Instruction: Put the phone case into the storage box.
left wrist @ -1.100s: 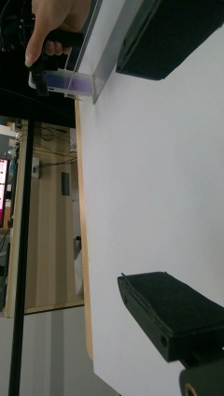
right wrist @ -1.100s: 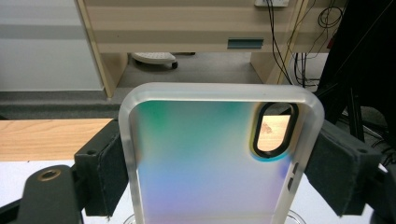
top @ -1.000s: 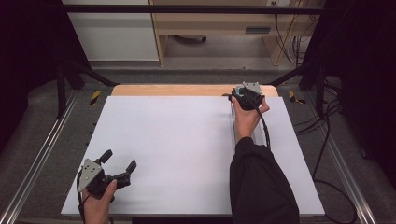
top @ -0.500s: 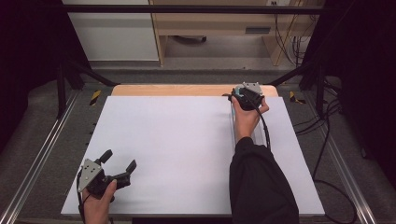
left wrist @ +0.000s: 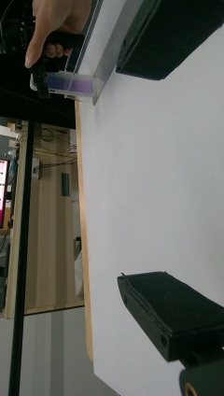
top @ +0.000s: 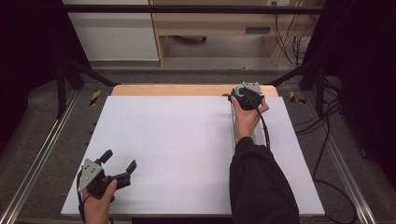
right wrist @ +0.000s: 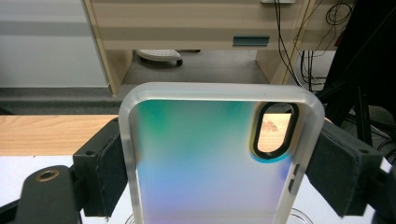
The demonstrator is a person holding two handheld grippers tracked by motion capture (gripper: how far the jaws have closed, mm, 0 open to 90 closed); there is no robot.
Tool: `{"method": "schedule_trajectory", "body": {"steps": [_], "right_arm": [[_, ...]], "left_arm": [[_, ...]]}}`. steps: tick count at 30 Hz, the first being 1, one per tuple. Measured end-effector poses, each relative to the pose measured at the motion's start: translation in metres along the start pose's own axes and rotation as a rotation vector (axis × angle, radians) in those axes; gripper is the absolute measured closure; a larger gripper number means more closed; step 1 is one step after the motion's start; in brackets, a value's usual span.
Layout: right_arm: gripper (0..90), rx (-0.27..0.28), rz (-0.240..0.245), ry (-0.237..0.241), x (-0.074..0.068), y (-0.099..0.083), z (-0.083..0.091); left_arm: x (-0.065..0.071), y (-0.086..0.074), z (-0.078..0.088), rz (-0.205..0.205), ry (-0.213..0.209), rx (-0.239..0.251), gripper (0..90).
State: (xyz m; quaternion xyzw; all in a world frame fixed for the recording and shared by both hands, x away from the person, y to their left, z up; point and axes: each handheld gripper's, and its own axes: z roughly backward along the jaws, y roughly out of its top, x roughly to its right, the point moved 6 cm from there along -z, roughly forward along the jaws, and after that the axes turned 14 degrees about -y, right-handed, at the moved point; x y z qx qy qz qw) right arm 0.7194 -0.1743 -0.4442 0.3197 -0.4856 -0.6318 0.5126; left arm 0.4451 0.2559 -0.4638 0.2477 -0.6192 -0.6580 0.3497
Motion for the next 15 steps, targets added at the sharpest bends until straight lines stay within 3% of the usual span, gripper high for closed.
{"method": "schedule_trajectory", "body": {"steps": [15], "right_arm": [[16.4, -0.026, -0.018, 0.047, 0.0013, -0.0013, -0.0014]], "left_arm": [[0.0002, 0.0000, 0.0000, -0.001, -0.001, 0.000, 0.8]]}}
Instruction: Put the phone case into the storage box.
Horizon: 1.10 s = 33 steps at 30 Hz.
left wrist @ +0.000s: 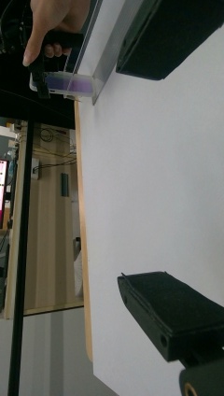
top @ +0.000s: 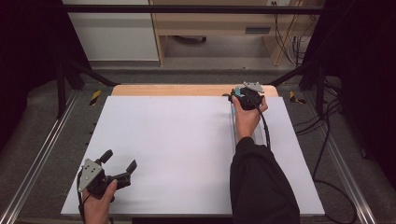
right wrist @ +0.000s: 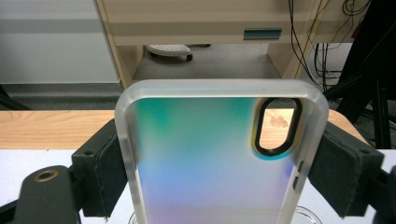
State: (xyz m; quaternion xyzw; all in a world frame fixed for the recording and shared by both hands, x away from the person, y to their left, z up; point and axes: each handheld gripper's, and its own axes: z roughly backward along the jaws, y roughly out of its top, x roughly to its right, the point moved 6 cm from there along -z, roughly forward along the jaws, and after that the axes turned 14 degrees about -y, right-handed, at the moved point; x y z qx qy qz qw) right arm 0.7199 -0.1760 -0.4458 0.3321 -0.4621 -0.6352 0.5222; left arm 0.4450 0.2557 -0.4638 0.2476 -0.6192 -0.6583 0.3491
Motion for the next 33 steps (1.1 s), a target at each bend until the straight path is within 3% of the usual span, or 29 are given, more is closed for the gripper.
{"method": "schedule_trajectory", "body": {"steps": [33], "right_arm": [[10.7, 0.017, 0.015, 0.022, -0.0023, 0.0011, 0.0015]], "left_arm": [[0.0004, 0.0000, -0.0003, -0.003, -0.004, -0.003, 0.9]]}}
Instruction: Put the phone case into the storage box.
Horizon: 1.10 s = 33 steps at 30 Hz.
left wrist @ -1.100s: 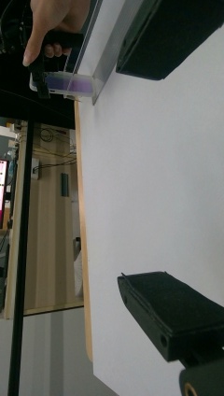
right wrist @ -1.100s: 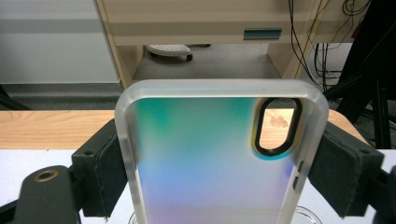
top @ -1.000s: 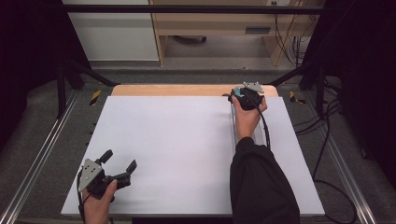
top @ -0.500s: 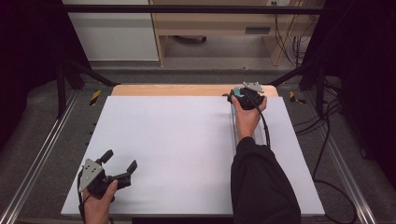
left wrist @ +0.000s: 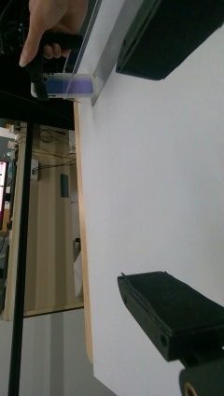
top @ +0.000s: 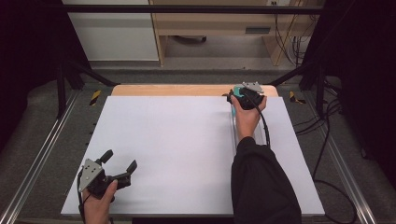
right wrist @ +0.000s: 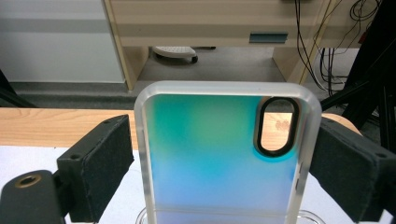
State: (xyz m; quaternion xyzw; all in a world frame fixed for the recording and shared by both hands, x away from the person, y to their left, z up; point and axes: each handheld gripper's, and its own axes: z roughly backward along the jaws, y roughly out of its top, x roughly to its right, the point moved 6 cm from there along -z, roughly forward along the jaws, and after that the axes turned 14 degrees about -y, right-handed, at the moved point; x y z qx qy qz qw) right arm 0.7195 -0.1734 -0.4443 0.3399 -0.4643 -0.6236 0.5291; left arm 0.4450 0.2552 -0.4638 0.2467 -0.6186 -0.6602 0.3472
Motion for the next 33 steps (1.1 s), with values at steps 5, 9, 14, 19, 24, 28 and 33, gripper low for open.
{"method": "schedule_trajectory", "body": {"steps": [5, 9, 14, 19, 24, 28, 33], "right_arm": [[10.1, -0.002, 0.003, -0.001, 0.0000, 0.0001, 0.0003], [10.0, 0.005, 0.018, -0.006, 0.0002, 0.0005, 0.0012], [8.9, 0.002, 0.029, -0.007, 0.0008, 0.0003, 0.0016], [6.9, -0.014, 0.049, -0.001, 0.0006, -0.0011, 0.0027], [6.5, -0.015, 0.055, -0.001, 0.0020, 0.0008, 0.0050], [5.9, -0.019, 0.058, 0.003, 0.0025, 0.0012, 0.0060], [5.4, -0.034, 0.058, 0.013, 0.0029, 0.0006, 0.0067]], "left_arm": [[0.0003, 0.0001, -0.0002, 0.000, -0.001, 0.000, 0.9], [0.0004, 0.0000, -0.0001, 0.000, 0.000, 0.000, 0.8], [0.0003, 0.0000, -0.0002, -0.001, -0.001, -0.001, 0.9], [0.0002, 0.0001, 0.0000, 0.000, -0.001, 0.001, 0.9], [0.0006, 0.0001, -0.0002, -0.002, -0.001, 0.000, 0.9], [0.0007, 0.0001, -0.0001, -0.003, -0.001, -0.002, 0.9], [0.0007, 0.0001, -0.0002, -0.002, 0.000, -0.001, 0.9]]}}
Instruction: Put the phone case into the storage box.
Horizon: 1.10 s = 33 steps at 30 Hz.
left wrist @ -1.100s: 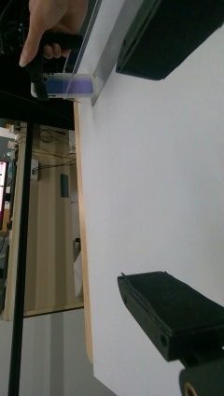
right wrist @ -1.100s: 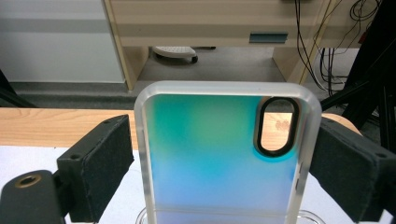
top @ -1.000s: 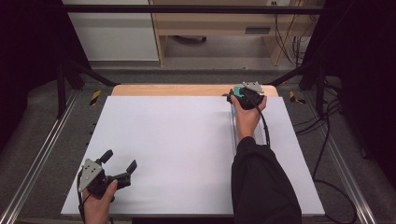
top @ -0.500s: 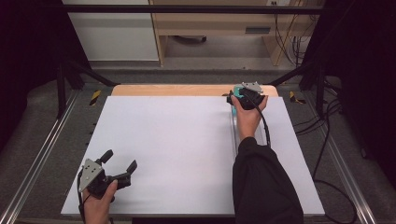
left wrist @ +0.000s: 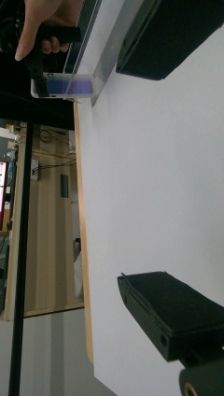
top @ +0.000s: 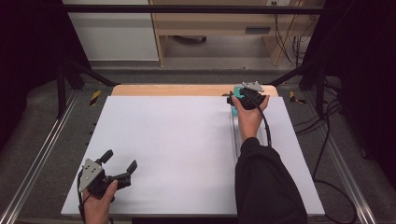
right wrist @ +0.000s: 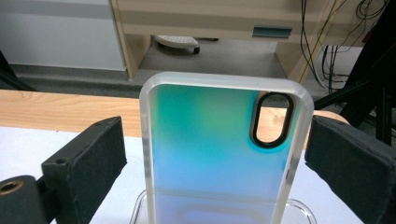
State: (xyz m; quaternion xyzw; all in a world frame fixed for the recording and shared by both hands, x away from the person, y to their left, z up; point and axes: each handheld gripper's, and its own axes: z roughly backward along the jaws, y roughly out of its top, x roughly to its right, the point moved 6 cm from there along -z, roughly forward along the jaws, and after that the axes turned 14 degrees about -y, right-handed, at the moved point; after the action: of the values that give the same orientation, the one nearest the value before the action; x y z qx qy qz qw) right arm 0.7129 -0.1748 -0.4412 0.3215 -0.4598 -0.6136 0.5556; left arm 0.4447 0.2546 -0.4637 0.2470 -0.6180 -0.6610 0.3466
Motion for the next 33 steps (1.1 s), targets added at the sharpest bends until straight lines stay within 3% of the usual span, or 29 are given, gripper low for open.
{"method": "schedule_trajectory", "body": {"steps": [23, 33], "right_arm": [[5.4, -0.025, -0.002, 0.028, 0.002, 0.001, 0.006], [4.5, -0.047, 0.011, 0.052, 0.005, 0.005, 0.017]], "left_arm": [[0.000, 0.000, 0.000, -0.001, 0.000, 0.001, 0.9], [0.000, 0.000, 0.000, -0.003, 0.000, -0.002, 0.8]]}}
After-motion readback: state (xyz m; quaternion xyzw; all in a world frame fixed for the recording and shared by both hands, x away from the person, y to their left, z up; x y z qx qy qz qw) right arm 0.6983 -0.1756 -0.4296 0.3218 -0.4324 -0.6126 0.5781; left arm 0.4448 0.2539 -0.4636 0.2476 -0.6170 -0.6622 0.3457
